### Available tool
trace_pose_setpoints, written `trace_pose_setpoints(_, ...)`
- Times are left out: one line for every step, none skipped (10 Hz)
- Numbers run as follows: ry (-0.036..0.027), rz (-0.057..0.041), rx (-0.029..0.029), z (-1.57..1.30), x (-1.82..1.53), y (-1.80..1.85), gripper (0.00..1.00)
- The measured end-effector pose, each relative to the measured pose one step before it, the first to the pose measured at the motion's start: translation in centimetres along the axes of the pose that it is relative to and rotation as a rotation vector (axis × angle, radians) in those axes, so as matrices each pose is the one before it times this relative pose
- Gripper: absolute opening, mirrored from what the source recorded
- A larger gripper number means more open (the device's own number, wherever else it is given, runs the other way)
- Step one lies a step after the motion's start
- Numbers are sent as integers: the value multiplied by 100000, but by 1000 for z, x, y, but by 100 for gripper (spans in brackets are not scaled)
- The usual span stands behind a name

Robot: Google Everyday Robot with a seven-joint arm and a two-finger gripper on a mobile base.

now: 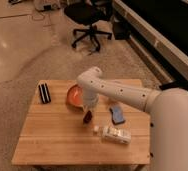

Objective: Place the pepper on the white sponge

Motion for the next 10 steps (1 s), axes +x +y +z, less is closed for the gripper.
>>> trace_pose_setpoints(1817, 4288, -455, -699, 2086, 2021, 0)
trace_pose_setpoints(1163, 2459, -334, -444, 1166, 1192, 0)
trace_pose_setpoints(1244, 2482, -720, -462, 1120, 1333, 0)
trace_pose_setpoints(1719, 2313, -1530, -437, 1128, 1452, 0)
trace_pose_setpoints(1420, 2291, -1527, -258, 1030, 1378, 0)
trace_pose_setpoints(1115, 2583, -1409, -64, 910, 1194, 0)
trace_pose_setpoints(972, 1706, -890, -4, 676, 699, 4)
trace_pose_setpoints(1047, 2158, -1626, 144, 787, 908, 17)
trace_pose_setpoints(677, 755, -874, 138, 351, 373, 25)
trace_pose_setpoints(390, 723, -901, 314, 232, 309, 35)
